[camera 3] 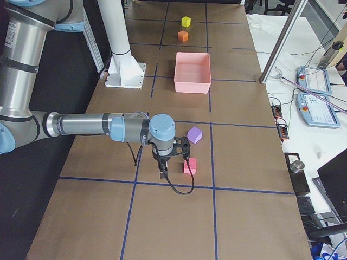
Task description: Place blocks into pink bin with both arms
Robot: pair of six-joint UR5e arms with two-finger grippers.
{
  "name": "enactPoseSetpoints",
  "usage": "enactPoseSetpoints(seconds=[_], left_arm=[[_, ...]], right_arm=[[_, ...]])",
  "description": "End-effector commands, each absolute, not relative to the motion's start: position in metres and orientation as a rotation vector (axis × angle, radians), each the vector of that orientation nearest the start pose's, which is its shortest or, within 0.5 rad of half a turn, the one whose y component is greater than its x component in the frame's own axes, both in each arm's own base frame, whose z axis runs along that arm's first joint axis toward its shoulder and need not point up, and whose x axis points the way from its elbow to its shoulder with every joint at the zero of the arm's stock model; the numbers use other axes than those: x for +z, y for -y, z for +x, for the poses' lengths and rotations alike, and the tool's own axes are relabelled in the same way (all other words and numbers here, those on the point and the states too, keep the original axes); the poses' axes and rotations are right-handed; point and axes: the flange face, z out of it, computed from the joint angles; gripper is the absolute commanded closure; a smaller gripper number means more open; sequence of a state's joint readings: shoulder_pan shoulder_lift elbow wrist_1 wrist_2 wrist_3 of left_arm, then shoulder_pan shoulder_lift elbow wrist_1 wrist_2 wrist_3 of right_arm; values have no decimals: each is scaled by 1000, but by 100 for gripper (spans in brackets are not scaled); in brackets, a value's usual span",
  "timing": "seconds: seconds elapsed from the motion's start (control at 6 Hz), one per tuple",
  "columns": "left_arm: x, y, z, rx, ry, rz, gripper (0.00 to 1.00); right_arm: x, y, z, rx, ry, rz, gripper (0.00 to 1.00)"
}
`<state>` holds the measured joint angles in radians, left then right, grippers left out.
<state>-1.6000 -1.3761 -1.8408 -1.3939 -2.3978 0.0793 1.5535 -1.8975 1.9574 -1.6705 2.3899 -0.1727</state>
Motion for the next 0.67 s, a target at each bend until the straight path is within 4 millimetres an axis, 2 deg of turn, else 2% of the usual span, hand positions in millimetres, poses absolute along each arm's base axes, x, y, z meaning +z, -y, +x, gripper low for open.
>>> enactPoseSetpoints(seconds=[0.0, 0.33, 0.5], left_arm=[[627, 395, -74, 13, -781, -52, 0], [615, 394, -74, 20, -783, -31, 0], [621, 394, -74, 13, -782, -43, 0]], right_arm=[[613, 353, 54, -165, 819, 27, 0], [613, 353, 54, -166, 819, 29, 0], [613, 353, 54, -166, 819, 29, 0]])
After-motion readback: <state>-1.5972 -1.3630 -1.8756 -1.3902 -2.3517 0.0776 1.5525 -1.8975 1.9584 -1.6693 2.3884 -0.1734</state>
